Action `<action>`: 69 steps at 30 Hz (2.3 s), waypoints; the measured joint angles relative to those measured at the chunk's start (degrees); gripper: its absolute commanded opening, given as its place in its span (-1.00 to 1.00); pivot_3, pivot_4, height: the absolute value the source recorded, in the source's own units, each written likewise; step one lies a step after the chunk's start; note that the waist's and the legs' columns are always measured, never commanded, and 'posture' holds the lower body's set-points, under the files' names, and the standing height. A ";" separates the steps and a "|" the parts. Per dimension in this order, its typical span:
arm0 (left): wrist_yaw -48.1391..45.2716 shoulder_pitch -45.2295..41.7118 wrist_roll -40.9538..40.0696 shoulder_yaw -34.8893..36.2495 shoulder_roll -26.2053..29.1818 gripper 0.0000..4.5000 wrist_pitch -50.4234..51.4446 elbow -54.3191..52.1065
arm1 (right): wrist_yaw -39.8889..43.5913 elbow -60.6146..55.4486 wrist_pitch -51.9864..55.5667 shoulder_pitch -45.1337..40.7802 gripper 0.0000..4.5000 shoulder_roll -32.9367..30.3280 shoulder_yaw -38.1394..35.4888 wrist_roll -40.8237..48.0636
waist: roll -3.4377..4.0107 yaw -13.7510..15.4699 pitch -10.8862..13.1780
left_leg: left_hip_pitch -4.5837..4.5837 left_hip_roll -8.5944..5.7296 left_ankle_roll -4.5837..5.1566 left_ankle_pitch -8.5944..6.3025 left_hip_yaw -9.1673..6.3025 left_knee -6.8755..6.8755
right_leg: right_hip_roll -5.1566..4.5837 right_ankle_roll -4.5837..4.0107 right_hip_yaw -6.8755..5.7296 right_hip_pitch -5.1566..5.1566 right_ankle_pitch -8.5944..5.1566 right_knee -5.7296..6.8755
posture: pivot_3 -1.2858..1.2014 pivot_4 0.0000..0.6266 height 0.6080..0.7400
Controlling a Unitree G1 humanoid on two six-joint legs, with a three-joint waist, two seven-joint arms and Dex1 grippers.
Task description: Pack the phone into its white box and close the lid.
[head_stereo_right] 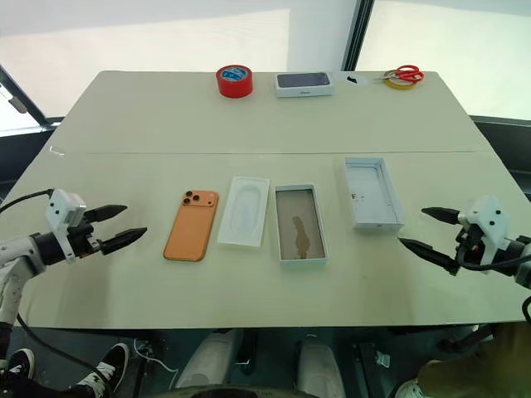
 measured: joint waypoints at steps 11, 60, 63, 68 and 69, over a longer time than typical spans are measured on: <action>-0.19 0.11 -0.98 0.77 -0.65 0.97 -1.23 -0.10 | 0.30 2.37 -1.55 -2.03 0.98 0.68 1.74 -0.17 | 0.01 0.00 0.00 | 0.00 0.00 0.00 0.00 0.00 0.00 | 0.00 0.05 0.00 0.00 0.03 -0.01 | 0.03 -0.52 0.97; 31.86 -19.50 -16.37 -9.40 -24.49 0.97 51.12 -16.41 | -11.69 -16.75 15.14 -19.13 0.98 10.06 20.72 0.00 | -0.03 0.16 0.01 | -0.04 -0.01 0.10 0.11 0.00 0.26 | 0.09 0.17 -0.03 0.08 0.08 0.09 | 0.03 -0.52 0.97; 35.76 -22.12 -17.46 -7.32 -26.60 0.97 55.21 -15.01 | -11.80 -16.78 15.15 -18.78 0.98 10.03 20.68 -0.04 | -0.04 0.34 0.01 | -0.04 -0.01 0.11 0.11 -0.01 0.29 | 0.09 0.17 -0.05 0.10 0.08 0.09 | 0.03 -0.52 0.97; 39.68 -25.73 -17.51 -7.31 -27.67 0.97 60.26 -14.07 | -12.02 -16.73 14.84 -18.35 0.98 9.95 20.64 -0.71 | -0.05 0.22 0.01 | -0.04 -0.01 0.04 0.15 -0.01 0.30 | 0.11 0.17 -0.05 0.14 0.09 0.09 | 0.03 -0.52 0.97; 39.92 -26.20 -17.23 -7.82 -27.49 0.97 60.88 -14.04 | -12.11 -16.67 14.74 -18.38 0.98 9.93 20.61 -0.78 | -0.05 0.20 0.01 | -0.04 -0.01 -0.08 0.22 -0.01 0.29 | 0.11 0.17 -0.05 0.15 0.09 0.10 | 0.03 -0.52 0.97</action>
